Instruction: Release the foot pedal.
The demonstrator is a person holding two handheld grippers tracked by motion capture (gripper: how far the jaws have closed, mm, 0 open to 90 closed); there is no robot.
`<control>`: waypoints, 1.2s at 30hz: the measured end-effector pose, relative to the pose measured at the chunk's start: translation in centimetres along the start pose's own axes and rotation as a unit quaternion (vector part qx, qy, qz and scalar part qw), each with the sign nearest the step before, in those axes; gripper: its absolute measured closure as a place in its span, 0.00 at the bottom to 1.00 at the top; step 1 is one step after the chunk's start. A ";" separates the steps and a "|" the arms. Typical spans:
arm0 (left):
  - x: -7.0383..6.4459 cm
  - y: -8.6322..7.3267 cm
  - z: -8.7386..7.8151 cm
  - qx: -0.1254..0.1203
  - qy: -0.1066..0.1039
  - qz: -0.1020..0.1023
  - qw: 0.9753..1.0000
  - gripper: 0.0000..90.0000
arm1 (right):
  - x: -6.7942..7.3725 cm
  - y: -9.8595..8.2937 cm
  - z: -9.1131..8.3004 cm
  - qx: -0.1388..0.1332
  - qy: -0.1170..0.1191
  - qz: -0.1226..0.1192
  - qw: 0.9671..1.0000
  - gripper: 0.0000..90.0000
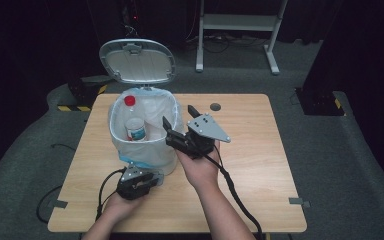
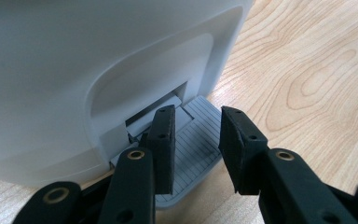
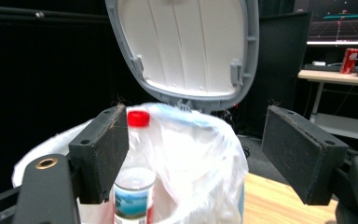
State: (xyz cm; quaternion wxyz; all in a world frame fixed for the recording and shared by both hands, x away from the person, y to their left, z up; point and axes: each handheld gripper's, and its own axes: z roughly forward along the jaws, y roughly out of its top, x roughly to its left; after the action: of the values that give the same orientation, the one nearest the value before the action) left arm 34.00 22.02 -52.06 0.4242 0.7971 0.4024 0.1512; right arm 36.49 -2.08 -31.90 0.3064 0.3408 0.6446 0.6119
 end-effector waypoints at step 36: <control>-0.1 0.0 0.0 0.001 0.001 -0.001 1.000 0.73 | -8.2 -12.7 -4.9 0.148 -0.096 0.025 0.984 0.26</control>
State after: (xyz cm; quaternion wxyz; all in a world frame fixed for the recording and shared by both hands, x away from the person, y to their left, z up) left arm 33.97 21.98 -52.06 0.4232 0.7969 0.4035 0.1515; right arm 36.47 -11.78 -44.41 0.2977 0.4555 0.6866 0.4820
